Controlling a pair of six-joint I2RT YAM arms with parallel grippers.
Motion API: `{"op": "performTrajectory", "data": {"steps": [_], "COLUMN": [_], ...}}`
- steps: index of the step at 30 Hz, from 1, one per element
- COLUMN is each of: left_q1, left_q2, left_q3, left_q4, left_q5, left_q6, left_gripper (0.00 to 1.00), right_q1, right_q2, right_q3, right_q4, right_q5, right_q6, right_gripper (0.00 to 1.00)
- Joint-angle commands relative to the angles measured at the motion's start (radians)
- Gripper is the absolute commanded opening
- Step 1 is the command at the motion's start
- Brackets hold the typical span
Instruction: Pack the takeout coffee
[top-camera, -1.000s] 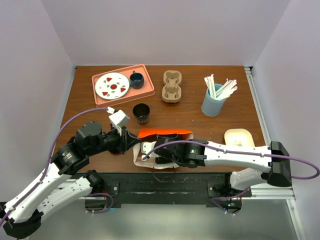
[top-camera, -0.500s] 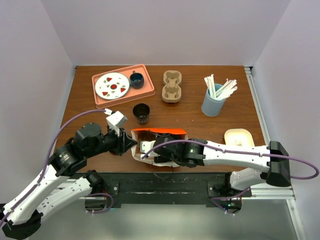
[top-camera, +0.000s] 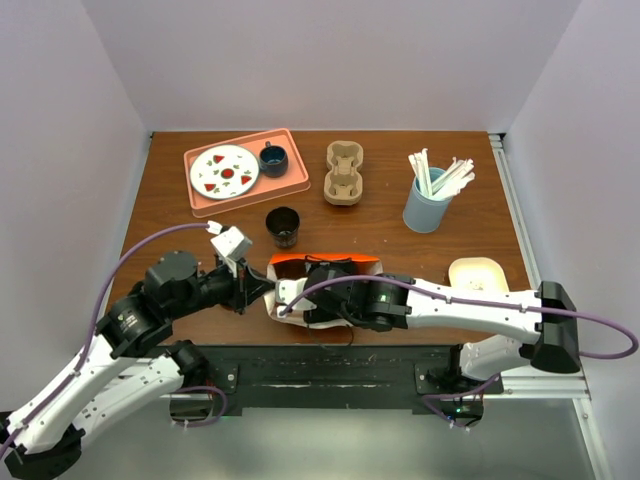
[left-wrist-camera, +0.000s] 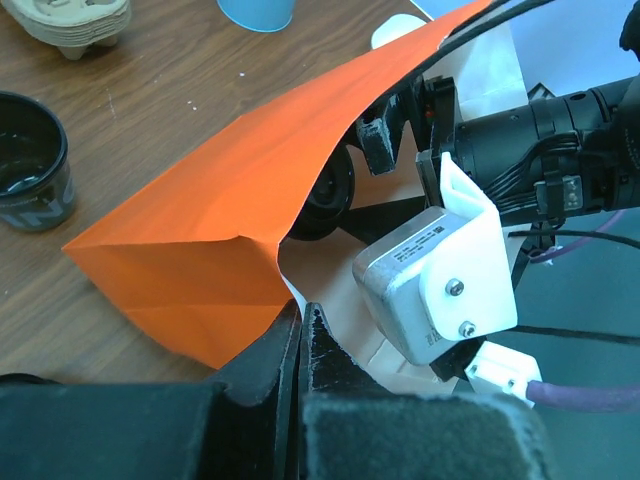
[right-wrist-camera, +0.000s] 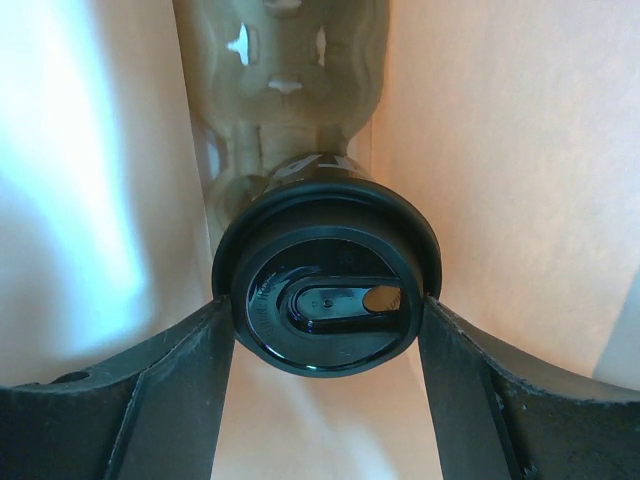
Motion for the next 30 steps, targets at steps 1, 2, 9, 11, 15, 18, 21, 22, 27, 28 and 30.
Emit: {"op": "performTrajectory", "data": {"steps": [1,2,9,11,15,18,21,22,27,28,30], "left_q1": [0.001,0.001,0.003,0.001,0.001,0.003,0.003,0.003,0.003,0.001,0.003], "left_q2": [0.001,-0.003,-0.036,-0.025,0.026,0.058,0.070,0.073,0.079,0.078,0.076], "left_q3": [0.000,-0.003,-0.040,-0.038,-0.023,-0.021,-0.018,-0.017,-0.018,-0.020,-0.026], "left_q4": [0.075,0.082,0.168,0.170,0.173,0.186,0.194,0.193,0.190,0.190,0.194], "left_q5": [0.049,0.053,0.014,0.011,0.062,0.089,0.098,0.101,0.112,0.110,0.107], "left_q6": [0.030,0.034,0.088,0.116,0.151,0.156,0.150,0.150,0.139,0.136,0.127], "left_gripper": [0.00,0.00,0.00,0.00,0.00,0.00,0.00,0.00,0.00,0.00,0.00], "right_q1": [-0.003,-0.003,-0.005,-0.005,-0.009,-0.014,-0.035,-0.051,-0.089,-0.101,-0.114], "right_q2": [-0.026,-0.037,-0.074,-0.088,-0.108,-0.105,-0.102,-0.100,-0.089,-0.088,-0.091], "right_q3": [0.006,-0.004,-0.076,-0.098,-0.144,-0.158,-0.169,-0.169,-0.169,-0.166,-0.167], "right_q4": [-0.036,-0.033,-0.014,0.006,0.043,0.062,0.101,0.109,0.140,0.140,0.144], "right_q5": [-0.026,-0.027,-0.058,-0.047,-0.053,-0.070,-0.069,-0.069,-0.064,-0.064,-0.078], "right_q6": [-0.072,-0.066,-0.043,-0.046,-0.058,-0.072,-0.085,-0.090,-0.110,-0.110,-0.128], "right_gripper": [0.26,0.26,0.26,0.26,0.25,0.25,0.25,0.25,0.25,0.25,0.25]}}
